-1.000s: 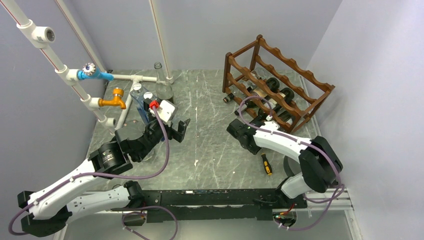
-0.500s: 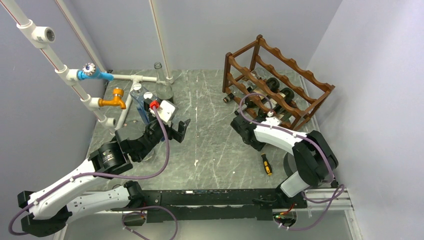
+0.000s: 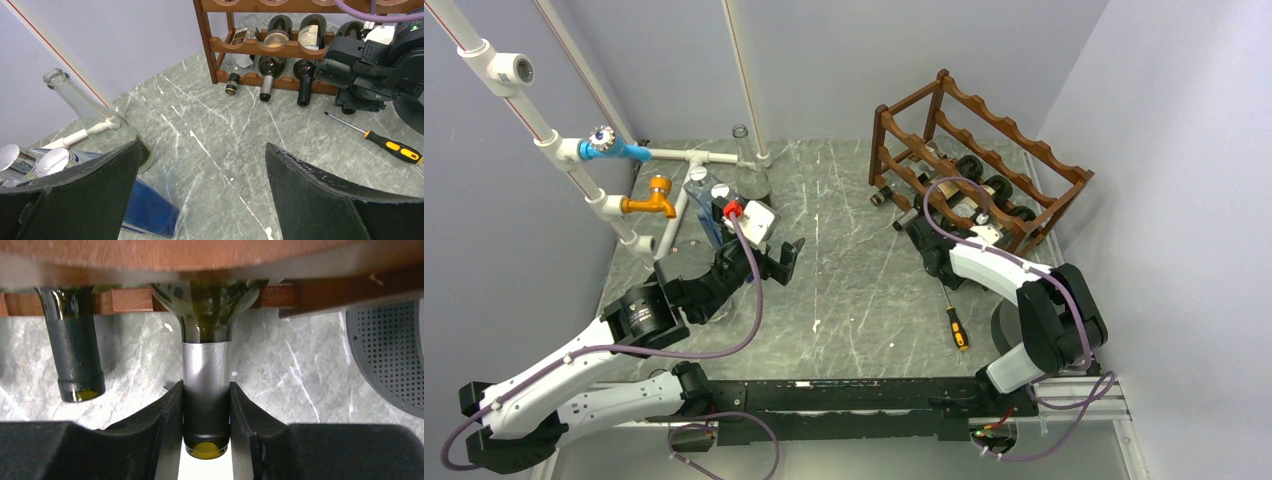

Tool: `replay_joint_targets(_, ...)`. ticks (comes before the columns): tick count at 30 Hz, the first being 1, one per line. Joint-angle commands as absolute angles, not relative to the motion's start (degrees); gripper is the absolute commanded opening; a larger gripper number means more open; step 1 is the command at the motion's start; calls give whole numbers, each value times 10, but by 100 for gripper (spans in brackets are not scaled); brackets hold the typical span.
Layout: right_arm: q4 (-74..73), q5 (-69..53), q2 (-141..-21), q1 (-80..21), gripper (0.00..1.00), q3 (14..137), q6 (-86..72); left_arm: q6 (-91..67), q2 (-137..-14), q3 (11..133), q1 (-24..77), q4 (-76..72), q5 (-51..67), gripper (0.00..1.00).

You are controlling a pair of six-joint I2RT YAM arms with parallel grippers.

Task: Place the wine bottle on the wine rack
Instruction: Place the wine bottle in the wine rack.

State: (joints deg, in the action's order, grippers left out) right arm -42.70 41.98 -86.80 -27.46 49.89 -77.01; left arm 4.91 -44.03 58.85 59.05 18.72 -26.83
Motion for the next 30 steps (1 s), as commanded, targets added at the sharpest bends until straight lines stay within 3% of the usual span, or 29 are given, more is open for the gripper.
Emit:
replay_joint_targets(1,-425,455,-876,-254,0,491,-749,54,-438,600,590,179,-267,100)
replay_joint_targets(19,-437,493,-940,-246,0,511,-730,56,-449,598,590,178,-269,100)
replay_joint_targets(30,-493,527,-994,-249,0,583,-699,57,-446,597,590,177,-270,100)
